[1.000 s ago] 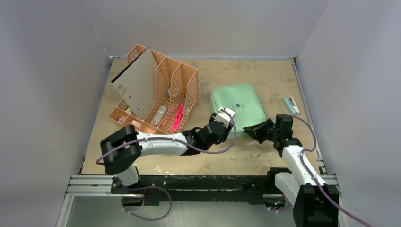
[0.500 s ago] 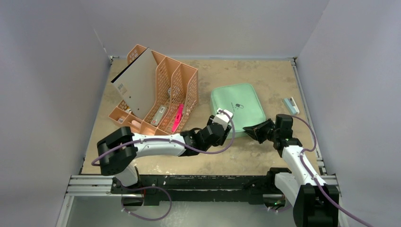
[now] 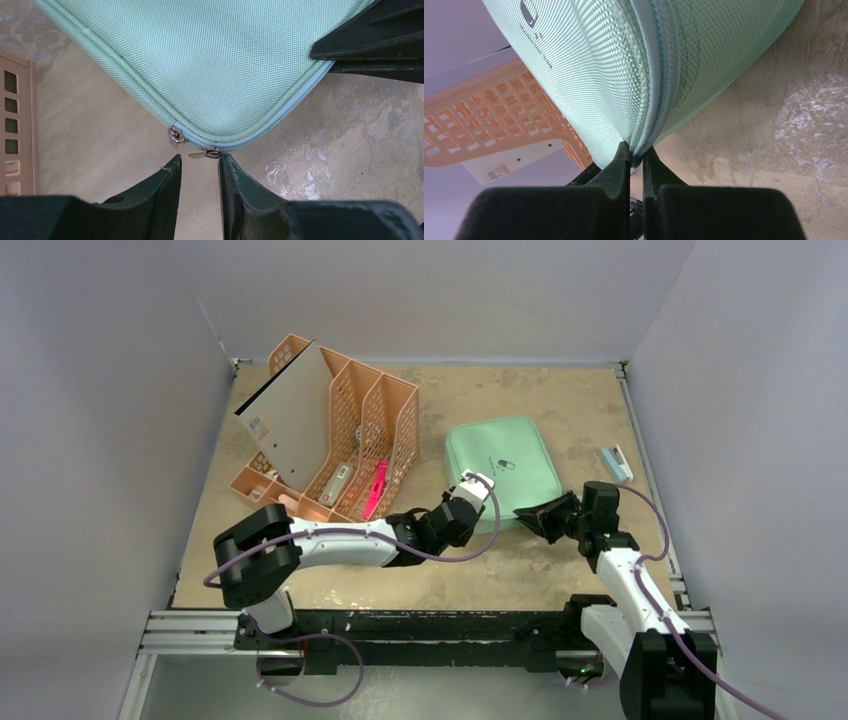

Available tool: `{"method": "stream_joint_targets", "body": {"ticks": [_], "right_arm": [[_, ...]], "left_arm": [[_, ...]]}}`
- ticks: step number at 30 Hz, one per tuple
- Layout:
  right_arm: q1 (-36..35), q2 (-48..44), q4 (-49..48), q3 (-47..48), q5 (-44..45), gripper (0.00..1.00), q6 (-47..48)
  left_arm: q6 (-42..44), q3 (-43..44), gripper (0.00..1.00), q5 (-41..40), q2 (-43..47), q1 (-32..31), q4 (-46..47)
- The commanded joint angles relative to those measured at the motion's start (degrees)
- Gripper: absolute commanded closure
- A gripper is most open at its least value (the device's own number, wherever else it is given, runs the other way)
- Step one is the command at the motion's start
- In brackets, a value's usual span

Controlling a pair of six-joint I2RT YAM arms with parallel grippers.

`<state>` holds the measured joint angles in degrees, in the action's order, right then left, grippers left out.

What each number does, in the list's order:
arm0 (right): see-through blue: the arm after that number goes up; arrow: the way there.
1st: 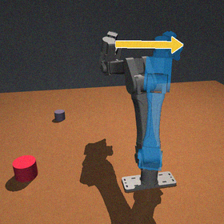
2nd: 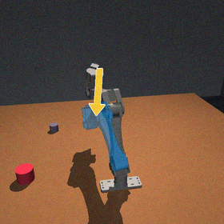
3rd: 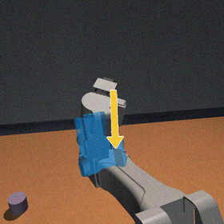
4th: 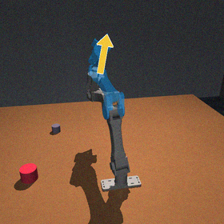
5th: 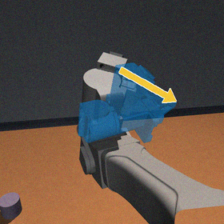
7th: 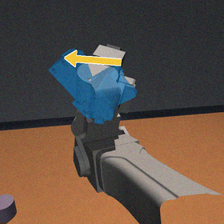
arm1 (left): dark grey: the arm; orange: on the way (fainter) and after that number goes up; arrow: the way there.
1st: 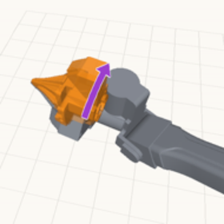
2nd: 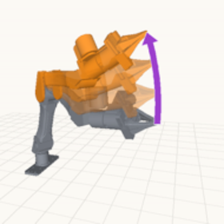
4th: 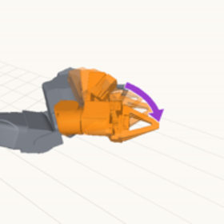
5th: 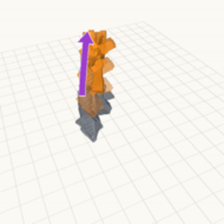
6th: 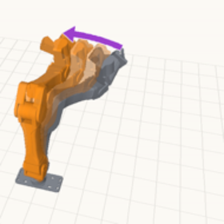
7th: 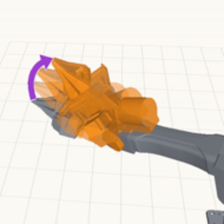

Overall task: Organize the medicine kit
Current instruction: Zip the medicine box at the center of the board.

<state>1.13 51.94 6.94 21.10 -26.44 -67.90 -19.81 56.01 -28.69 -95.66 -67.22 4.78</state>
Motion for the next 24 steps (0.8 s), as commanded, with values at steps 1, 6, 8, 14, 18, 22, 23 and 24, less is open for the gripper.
{"method": "stream_joint_targets", "body": {"ticks": [1,6,8,14,18,22,23,24], "right_arm": [[-0.7,-1.3,4.3,0.0,-0.3,1.0,3.7],[-0.7,-2.0,5.0,-0.2,0.2,1.0,3.7],[-0.7,-2.3,5.3,-0.4,0.4,1.0,3.8],[-0.7,-3.3,6.5,-0.4,1.4,1.0,3.5],[-0.7,-4.6,7.9,-0.4,2.9,1.0,3.1],[-0.7,-4.6,6.9,-1.1,3.1,1.0,1.8],[-0.7,-4.4,6.6,-1.1,3.1,1.0,1.6],[-0.7,-4.1,6.2,-0.9,3.1,1.0,1.6]], "left_arm": [[-0.5,3.3,0.71,-1.7,-0.4,3.5,-2.3],[-0.1,4.1,0.73,-1.9,-1.1,5.1,-1.8],[0.0,4.7,0.73,-1.7,-1.7,5.8,-2.2],[0.1,6.6,0.74,-1.5,-3.1,7.4,-3.2],[0.1,9.3,0.73,-0.5,-4.6,8.6,-4.6],[0.8,11.9,0.71,0.9,-6.2,8.9,-6.7],[0.8,12.3,0.71,0.9,-6.4,8.9,-6.9],[0.9,12.6,0.71,1.0,-6.6,8.9,-7.1]]}}
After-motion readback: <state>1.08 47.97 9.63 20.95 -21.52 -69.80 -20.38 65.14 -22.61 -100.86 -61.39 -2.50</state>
